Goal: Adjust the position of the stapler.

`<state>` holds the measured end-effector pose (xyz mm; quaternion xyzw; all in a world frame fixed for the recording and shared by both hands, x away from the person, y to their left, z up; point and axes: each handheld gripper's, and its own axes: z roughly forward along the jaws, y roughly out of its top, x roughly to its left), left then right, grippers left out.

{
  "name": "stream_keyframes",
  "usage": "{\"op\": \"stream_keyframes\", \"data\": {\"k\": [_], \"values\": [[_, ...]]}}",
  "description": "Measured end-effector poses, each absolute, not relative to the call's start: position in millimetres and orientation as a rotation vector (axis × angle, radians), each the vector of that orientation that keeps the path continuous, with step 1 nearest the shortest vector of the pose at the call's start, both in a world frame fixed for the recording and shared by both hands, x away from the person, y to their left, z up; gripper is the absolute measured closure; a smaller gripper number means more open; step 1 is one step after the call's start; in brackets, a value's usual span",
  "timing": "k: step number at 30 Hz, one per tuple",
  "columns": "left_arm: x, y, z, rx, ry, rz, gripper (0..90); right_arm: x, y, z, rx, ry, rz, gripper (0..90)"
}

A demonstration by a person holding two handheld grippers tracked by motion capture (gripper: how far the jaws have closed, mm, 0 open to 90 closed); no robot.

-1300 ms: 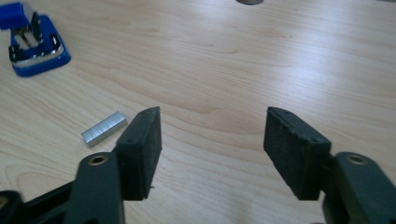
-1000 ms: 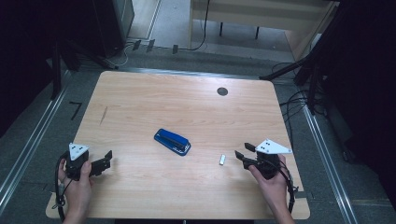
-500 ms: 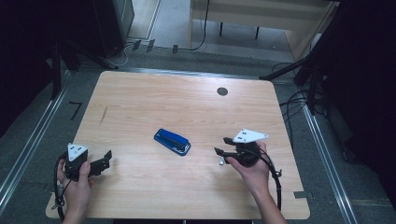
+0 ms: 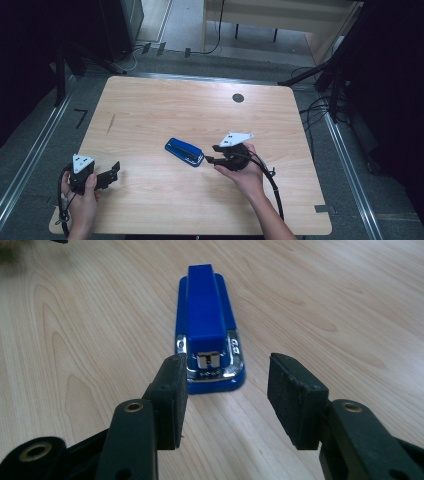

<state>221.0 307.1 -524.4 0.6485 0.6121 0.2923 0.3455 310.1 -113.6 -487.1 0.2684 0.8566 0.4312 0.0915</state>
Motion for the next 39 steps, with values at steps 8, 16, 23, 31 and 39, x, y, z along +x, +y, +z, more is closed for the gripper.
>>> {"op": "stream_keyframes", "data": {"k": [8, 16, 23, 31, 39], "values": [[221.7, 306.9, -524.7, 1.687, 1.593, 0.758, 12.4, 317.1, -91.9, -490.5, 0.762, 2.580, 1.236, 53.3], [222.7, 305.8, -524.9, 1.704, 1.594, 0.758, 12.4, 322.2, -72.0, -490.1, 0.738, 2.622, 1.226, 52.5], [222.7, 306.1, -524.9, 1.699, 1.599, 0.759, 12.8, 330.2, -54.0, -497.8, 0.742, 2.649, 1.183, 50.2], [223.6, 306.4, -525.1, 1.699, 1.605, 0.750, 13.4, 341.9, -40.1, -506.2, 0.761, 2.659, 1.127, 53.4], [224.0, 305.6, -525.3, 1.711, 1.608, 0.746, 13.6, 343.9, -34.2, -513.5, 0.749, 2.648, 1.115, 60.0]]}}
